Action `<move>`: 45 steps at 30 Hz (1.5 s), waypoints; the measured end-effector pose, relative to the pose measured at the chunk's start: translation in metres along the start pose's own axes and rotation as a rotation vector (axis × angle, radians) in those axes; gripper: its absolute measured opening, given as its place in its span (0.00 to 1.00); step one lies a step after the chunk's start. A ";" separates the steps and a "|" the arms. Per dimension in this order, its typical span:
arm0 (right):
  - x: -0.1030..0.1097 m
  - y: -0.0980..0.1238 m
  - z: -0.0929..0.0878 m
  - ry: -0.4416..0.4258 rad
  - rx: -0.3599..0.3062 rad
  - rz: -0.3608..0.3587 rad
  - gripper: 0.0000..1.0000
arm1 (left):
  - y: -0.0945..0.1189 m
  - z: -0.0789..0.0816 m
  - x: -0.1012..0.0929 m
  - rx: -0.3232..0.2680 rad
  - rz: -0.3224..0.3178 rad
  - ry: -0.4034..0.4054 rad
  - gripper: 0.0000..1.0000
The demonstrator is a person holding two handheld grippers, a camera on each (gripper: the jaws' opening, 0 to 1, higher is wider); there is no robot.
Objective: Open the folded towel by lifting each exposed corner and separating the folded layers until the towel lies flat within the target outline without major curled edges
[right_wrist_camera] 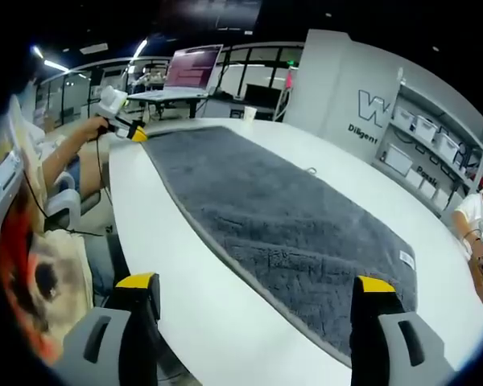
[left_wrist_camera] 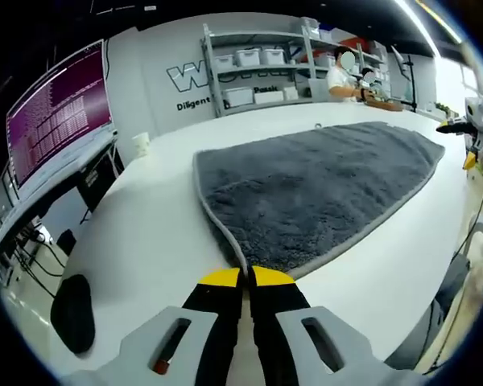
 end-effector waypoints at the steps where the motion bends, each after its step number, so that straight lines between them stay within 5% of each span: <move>1: 0.001 0.000 0.000 0.000 0.001 0.001 0.99 | 0.001 -0.001 0.000 0.006 0.001 -0.002 0.02; 19: 0.005 0.004 -0.007 -0.012 0.009 0.011 0.99 | 0.013 -0.008 0.009 0.036 0.034 0.012 0.04; 26: 0.005 0.004 -0.009 -0.016 0.010 0.014 0.99 | 0.015 -0.002 0.018 -0.013 0.112 0.010 0.33; 33: 0.005 0.004 -0.010 -0.019 0.013 0.014 0.99 | 0.014 0.002 0.006 -0.027 0.080 0.034 0.74; 35: 0.004 0.004 -0.010 -0.021 0.012 0.013 0.99 | 0.011 0.003 -0.008 -0.031 0.002 0.104 0.84; 40: 0.003 0.006 -0.013 -0.032 0.022 0.007 0.99 | 0.011 0.012 -0.024 -0.067 -0.081 0.176 1.00; 45: -0.004 0.011 -0.018 -0.055 0.025 -0.013 0.97 | 0.014 0.017 -0.034 -0.074 -0.101 0.166 1.00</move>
Point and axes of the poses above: the point that each gripper's makers call its tool centre point, and the gripper's own axes: y roughly backward along the fingers, x roughly to its left, z roughly out of its top, the point moved 4 cm from there along y, roughly backward along the fingers, and after that the axes turned 13 degrees about y, right-handed, at the moved point
